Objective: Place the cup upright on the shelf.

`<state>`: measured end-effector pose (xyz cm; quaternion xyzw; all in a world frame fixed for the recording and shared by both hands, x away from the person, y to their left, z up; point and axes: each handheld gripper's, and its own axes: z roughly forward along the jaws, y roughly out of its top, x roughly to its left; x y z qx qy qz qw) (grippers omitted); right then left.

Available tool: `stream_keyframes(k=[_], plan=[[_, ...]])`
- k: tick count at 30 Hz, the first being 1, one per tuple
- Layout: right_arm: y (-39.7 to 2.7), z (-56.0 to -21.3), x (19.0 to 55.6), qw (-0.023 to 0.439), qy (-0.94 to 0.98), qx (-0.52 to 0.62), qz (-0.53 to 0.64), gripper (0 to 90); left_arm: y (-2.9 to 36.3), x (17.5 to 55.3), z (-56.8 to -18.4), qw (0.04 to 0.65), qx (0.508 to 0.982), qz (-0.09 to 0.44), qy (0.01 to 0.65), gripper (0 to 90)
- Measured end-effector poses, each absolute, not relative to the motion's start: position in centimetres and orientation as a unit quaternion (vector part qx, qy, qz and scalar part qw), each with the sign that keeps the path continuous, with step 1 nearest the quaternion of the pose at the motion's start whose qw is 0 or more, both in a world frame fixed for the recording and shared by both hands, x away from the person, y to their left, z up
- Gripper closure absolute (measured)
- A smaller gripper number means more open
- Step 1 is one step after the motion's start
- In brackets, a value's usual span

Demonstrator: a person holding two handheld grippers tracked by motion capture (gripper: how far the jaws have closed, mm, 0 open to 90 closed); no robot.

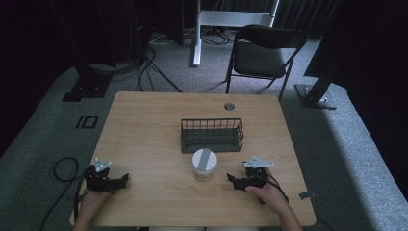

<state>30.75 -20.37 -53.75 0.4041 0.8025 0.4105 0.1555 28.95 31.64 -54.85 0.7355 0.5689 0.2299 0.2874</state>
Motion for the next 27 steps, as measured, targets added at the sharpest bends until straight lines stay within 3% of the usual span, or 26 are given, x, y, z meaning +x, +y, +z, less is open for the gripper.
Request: stream_keyframes(k=[27], plan=[[-15.1,-53.3,30.0,0.121,0.826,0.325,0.445,13.1,31.6,29.0,-54.8,0.287,0.736,0.229,0.569,0.2]])
